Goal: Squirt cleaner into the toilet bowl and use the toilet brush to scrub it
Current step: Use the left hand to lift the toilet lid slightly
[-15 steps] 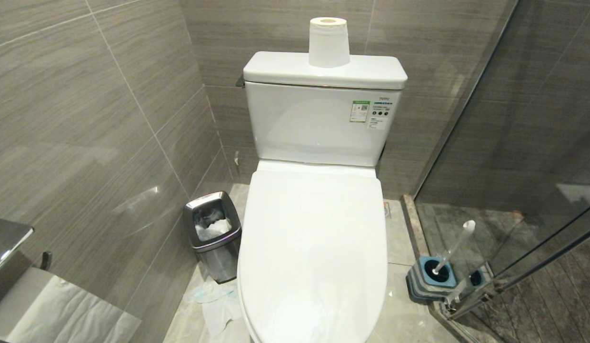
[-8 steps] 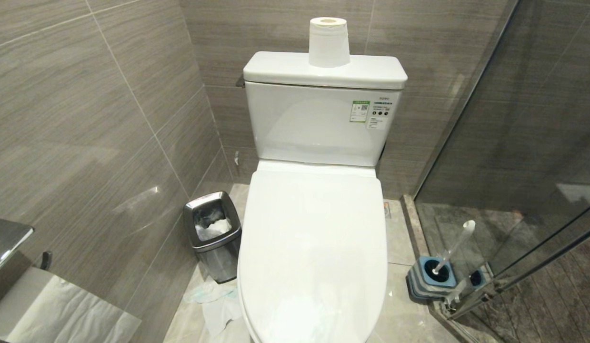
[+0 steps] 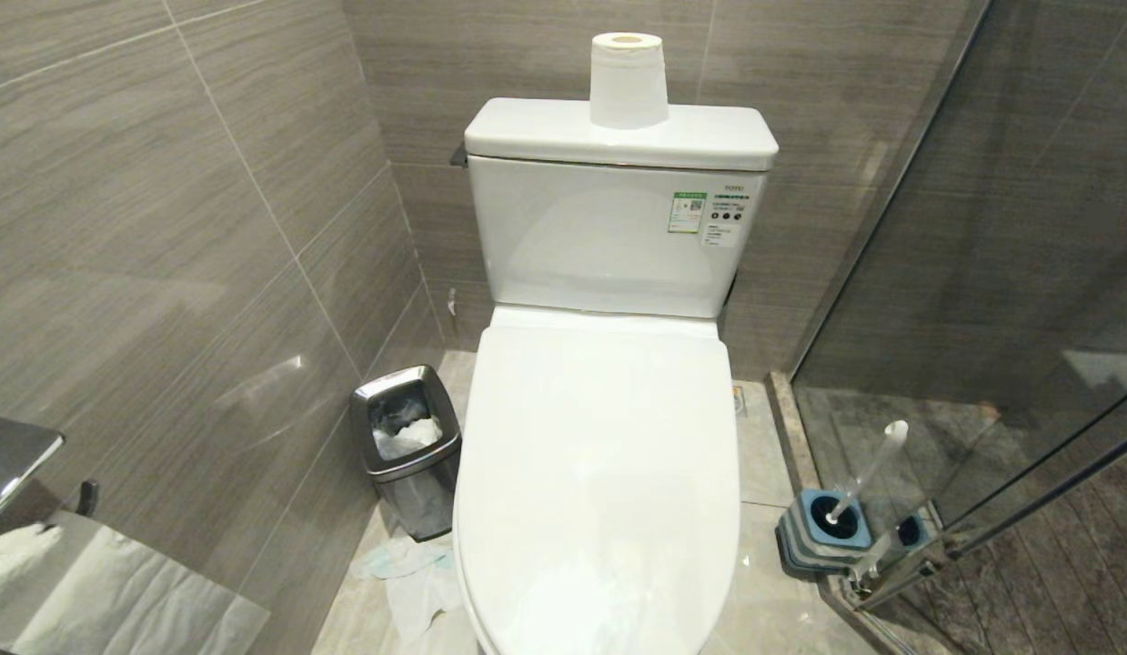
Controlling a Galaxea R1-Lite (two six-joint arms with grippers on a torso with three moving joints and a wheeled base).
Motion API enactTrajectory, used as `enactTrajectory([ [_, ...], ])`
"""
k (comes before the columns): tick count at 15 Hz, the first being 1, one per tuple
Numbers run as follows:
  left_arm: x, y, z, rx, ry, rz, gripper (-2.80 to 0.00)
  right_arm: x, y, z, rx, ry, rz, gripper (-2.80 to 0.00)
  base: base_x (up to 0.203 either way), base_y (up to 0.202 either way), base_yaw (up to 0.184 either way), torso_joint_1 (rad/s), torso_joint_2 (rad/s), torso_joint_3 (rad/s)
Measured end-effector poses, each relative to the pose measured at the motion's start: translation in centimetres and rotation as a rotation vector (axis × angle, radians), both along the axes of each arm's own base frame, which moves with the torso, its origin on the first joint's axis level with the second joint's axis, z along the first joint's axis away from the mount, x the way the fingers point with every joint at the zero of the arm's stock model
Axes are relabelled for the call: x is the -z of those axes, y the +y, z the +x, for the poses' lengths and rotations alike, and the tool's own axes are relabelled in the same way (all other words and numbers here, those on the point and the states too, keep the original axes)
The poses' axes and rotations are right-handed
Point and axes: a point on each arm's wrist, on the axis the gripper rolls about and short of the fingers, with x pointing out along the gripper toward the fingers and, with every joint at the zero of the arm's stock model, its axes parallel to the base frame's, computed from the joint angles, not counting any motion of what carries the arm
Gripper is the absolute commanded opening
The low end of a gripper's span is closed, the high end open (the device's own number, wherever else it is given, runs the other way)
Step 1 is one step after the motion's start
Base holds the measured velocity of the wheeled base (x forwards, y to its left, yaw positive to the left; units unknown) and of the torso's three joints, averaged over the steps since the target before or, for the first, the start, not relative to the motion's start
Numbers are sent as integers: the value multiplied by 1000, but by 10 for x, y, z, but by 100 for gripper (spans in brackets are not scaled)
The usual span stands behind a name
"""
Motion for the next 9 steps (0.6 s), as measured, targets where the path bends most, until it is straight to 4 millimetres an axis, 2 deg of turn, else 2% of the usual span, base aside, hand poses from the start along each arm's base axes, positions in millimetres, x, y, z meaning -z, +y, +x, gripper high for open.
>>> enactTrajectory([
  [4, 11, -5, 56, 39, 227, 43, -280, 0, 0, 0, 0, 0, 0, -280, 0, 0, 0, 0, 0, 0],
  [9, 41, -26, 108, 46, 421, 130, -280, 0, 0, 0, 0, 0, 0, -280, 0, 0, 0, 0, 0, 0],
])
